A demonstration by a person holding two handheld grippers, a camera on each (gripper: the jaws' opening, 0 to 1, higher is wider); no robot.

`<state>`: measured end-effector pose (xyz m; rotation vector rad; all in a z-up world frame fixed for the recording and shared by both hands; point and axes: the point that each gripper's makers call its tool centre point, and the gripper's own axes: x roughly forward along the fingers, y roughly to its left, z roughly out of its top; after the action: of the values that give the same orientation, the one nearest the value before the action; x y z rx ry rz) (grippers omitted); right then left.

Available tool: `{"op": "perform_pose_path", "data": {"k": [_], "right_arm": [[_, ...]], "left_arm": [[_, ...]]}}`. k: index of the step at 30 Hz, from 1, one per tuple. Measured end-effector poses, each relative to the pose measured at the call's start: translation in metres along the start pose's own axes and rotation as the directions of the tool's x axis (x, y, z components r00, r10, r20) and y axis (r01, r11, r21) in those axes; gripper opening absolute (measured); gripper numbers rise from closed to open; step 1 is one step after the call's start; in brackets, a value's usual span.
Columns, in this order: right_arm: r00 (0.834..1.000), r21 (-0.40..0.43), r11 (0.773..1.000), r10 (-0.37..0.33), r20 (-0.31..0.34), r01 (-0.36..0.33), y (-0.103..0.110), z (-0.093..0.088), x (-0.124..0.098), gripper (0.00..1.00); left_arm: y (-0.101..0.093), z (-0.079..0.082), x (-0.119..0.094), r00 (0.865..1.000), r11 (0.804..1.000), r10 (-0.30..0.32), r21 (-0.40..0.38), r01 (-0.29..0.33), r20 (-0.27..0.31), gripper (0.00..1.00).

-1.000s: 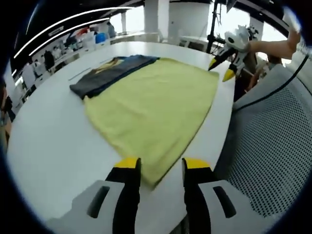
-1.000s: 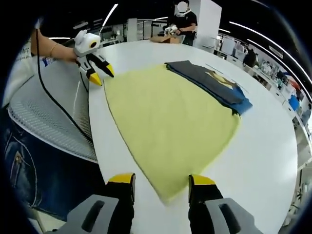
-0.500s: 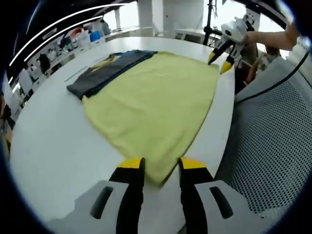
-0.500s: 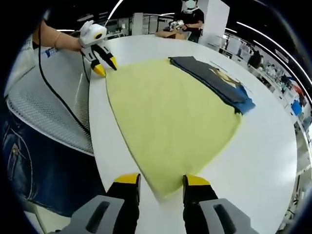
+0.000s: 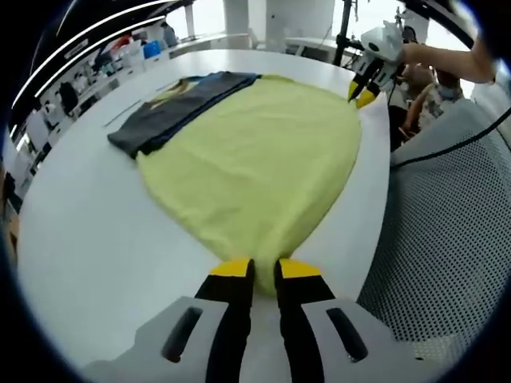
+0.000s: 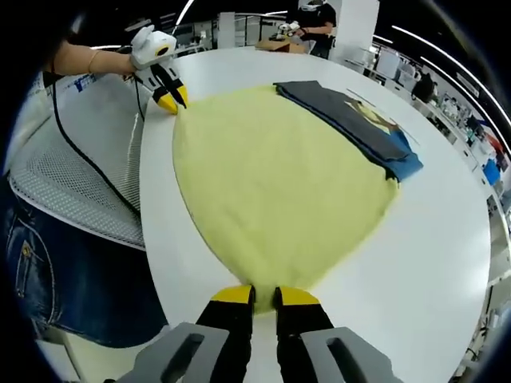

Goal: Fold the garment on the visible template until the final outline fits inside the template.

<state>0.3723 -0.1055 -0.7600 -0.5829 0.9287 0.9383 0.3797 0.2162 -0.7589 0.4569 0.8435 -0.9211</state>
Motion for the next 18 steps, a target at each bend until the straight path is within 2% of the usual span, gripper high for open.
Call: {"op": "perform_pose_path", "data": {"k": [6, 11, 18], "right_arm": [[1.0, 0.013, 1.0, 0.001, 0.008, -0.001, -0.001, 0.001, 0.0, 0.0], [1.0, 0.041, 0.999, 0.005, 0.026, -0.006, 0.0, 0.001, -0.001, 0.0], [0.999, 0.049, 0.999, 0.02, 0.041, -0.022, 0.005, 0.0, -0.005, 0.0]], "left_arm": [[0.004, 0.002, 0.0, 1.0, 0.998, 0.018, -0.053, -0.018, -0.008, 0.03], [-0.001, 0.001, -0.001, 1.0, 0.999, 0.02, -0.029, -0.021, -0.019, 0.02], [-0.006, 0.0, -0.004, 1.0, 0.999, 0.018, -0.043, -0.018, -0.017, 0.01]]}}
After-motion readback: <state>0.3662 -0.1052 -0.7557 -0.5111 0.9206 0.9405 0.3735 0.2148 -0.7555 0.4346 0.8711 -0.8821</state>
